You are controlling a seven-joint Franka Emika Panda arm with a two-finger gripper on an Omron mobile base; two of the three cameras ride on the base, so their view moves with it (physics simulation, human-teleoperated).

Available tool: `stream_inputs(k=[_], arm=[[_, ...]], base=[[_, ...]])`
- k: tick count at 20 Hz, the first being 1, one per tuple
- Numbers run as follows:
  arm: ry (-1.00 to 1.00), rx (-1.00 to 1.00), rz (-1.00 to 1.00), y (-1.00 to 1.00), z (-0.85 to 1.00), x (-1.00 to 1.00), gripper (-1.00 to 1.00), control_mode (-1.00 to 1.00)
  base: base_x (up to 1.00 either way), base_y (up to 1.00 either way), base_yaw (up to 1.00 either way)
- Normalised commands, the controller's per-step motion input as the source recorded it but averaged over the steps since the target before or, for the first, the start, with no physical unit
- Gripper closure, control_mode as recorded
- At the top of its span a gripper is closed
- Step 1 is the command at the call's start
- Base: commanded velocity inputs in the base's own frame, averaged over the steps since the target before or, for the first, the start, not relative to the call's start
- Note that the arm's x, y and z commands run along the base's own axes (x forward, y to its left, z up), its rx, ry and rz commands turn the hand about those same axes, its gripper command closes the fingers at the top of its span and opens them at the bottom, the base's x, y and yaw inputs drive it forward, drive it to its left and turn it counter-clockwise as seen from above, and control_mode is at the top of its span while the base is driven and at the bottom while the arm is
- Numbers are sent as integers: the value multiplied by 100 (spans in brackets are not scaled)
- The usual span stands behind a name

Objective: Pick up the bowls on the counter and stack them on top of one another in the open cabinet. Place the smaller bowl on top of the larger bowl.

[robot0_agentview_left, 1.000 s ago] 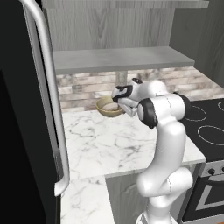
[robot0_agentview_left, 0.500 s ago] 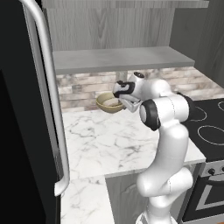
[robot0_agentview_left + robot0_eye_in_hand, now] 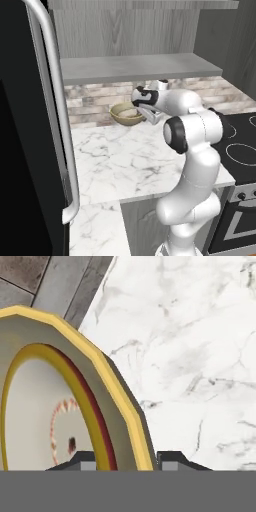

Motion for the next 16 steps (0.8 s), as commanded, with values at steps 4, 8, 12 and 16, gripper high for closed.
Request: stream_inputs(k=[4, 8, 12, 16], arm=[[0, 0, 0, -1, 26, -62, 100, -100], [-1, 0, 2, -7, 20, -82, 100, -100], [-1, 0, 3, -5, 15, -82, 100, -100], [-3, 0, 3, -3, 17, -83, 100, -100]], base=[[0, 0, 0], [0, 0, 0], [0, 0, 0], [0, 0, 0]])
